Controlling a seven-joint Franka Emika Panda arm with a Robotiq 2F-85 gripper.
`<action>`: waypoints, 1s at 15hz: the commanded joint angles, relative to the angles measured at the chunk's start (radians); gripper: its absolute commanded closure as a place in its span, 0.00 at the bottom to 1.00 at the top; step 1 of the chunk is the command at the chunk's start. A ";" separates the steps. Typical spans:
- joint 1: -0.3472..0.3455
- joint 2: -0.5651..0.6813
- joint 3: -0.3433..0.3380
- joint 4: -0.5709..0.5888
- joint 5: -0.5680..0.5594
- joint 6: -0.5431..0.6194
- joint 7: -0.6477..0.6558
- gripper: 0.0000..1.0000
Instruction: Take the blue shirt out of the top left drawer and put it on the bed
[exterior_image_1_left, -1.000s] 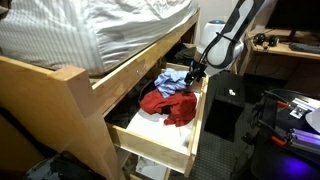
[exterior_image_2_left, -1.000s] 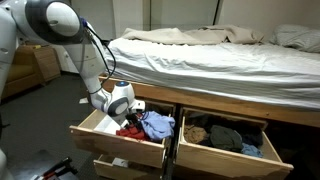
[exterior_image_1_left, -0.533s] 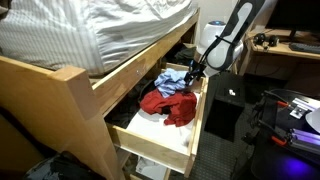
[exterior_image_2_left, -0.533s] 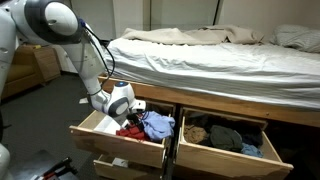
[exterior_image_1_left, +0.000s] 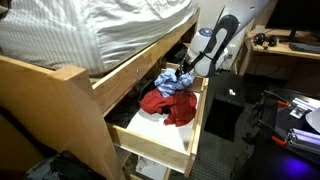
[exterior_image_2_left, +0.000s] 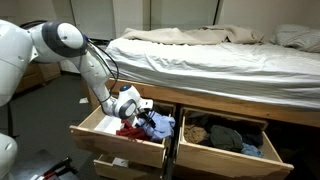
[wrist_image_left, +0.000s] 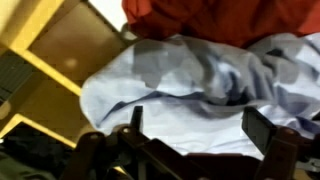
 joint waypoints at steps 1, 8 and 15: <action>-0.253 -0.049 0.260 0.053 -0.081 0.009 -0.138 0.00; -0.226 -0.009 0.232 0.089 -0.029 -0.006 -0.111 0.00; -0.320 0.080 0.309 0.177 0.011 -0.049 -0.066 0.40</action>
